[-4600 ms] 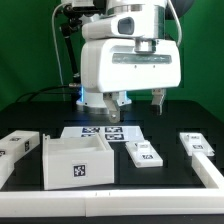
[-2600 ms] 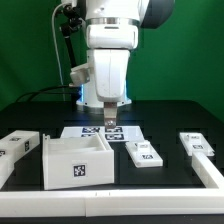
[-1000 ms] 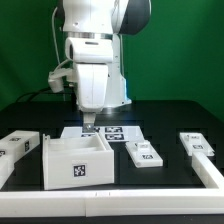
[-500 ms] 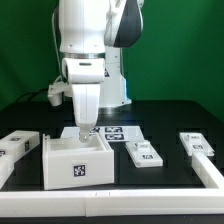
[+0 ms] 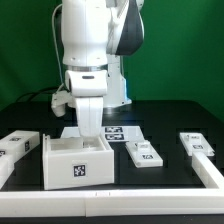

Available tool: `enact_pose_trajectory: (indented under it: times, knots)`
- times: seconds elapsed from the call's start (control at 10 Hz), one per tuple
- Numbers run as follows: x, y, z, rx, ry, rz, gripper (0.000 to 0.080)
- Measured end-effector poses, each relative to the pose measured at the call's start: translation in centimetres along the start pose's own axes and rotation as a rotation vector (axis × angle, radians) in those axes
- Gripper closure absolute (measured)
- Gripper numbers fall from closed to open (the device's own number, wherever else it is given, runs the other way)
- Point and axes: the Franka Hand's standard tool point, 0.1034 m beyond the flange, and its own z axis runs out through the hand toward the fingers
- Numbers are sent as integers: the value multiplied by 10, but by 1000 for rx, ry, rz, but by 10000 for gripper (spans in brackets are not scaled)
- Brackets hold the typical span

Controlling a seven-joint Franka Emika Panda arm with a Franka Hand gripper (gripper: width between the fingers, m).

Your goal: Assemble cabinet

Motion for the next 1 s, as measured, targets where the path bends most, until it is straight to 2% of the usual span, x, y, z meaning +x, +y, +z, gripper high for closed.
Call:
enact_pose_trajectory:
  times: [0.1,0.2,0.4,0.5,0.6,0.7,0.8,0.9,1.0]
  knots:
    - [-1,1,0,-2,0,1,126]
    - [-1,1,0,-3,0,1,126]
    - [-1,1,1,-1,0,2,399]
    - [-1,1,1,-1,0,2,399]
    - [-1,1,1,-1,0,2,580]
    - [-1,1,1,-1,0,2,711]
    - [-1,1,0,-3,0,3,711]
    - [-1,2,0,-4,-1,3,763]
    - [-1,2,0,-4,-1,3,763]
